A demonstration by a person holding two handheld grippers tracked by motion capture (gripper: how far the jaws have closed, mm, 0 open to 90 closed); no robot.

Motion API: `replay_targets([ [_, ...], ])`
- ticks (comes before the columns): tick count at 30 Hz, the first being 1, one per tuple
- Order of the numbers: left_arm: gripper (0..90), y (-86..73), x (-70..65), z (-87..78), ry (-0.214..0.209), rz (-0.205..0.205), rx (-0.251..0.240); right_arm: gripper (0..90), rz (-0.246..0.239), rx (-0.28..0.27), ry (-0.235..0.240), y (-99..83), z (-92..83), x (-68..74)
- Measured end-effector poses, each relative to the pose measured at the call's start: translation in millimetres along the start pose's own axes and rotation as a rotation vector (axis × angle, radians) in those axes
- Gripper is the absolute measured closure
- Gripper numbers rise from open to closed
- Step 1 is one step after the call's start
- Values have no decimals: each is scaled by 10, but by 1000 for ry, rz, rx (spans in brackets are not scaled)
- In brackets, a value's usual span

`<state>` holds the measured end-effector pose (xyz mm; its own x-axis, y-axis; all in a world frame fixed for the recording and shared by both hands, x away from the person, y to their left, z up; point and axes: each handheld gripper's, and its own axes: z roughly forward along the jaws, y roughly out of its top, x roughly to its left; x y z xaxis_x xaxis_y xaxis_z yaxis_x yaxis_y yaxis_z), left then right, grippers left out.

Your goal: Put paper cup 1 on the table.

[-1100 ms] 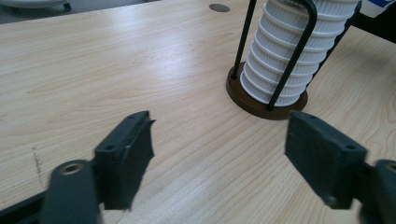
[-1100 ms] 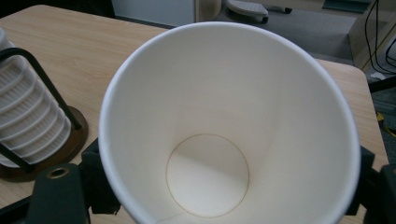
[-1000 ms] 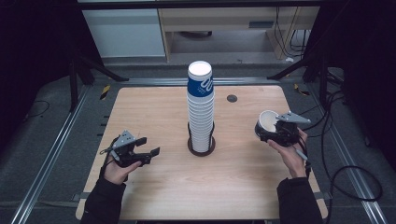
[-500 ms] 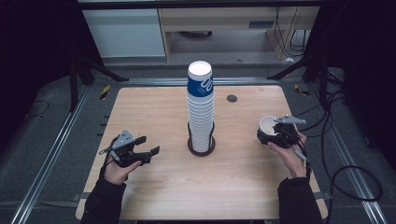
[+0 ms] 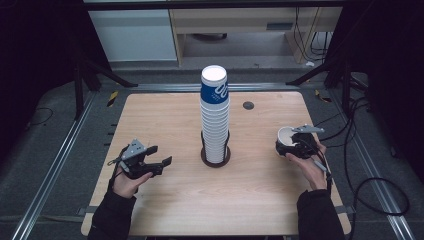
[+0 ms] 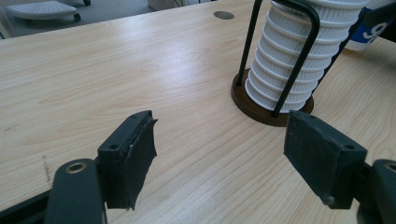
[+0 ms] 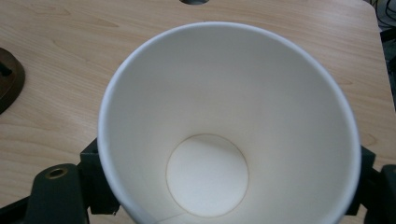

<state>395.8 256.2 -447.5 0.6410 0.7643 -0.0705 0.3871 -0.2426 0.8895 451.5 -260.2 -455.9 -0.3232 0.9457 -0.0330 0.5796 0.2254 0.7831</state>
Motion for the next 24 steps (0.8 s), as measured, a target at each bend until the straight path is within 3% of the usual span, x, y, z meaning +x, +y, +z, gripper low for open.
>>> replay_targets([
  [8, 245, -2, 8, 7, -1, 4, 2, 196, -13, -11, 13, 23, 169, 32],
  [10, 246, -6, 18, 7, 1, 2, 2, 195, -2, 7, 22, 59, 209, 25],
  [13, 246, -14, 24, 10, 4, 2, 9, 196, 7, -14, 25, 125, 266, 37],
  [17, 246, -15, 20, 15, 1, 6, 10, 194, -6, 10, 10, 105, 341, 25],
  [24, 245, -16, 18, 15, 2, 9, 12, 186, 26, 9, -4, 91, 343, -22],
])
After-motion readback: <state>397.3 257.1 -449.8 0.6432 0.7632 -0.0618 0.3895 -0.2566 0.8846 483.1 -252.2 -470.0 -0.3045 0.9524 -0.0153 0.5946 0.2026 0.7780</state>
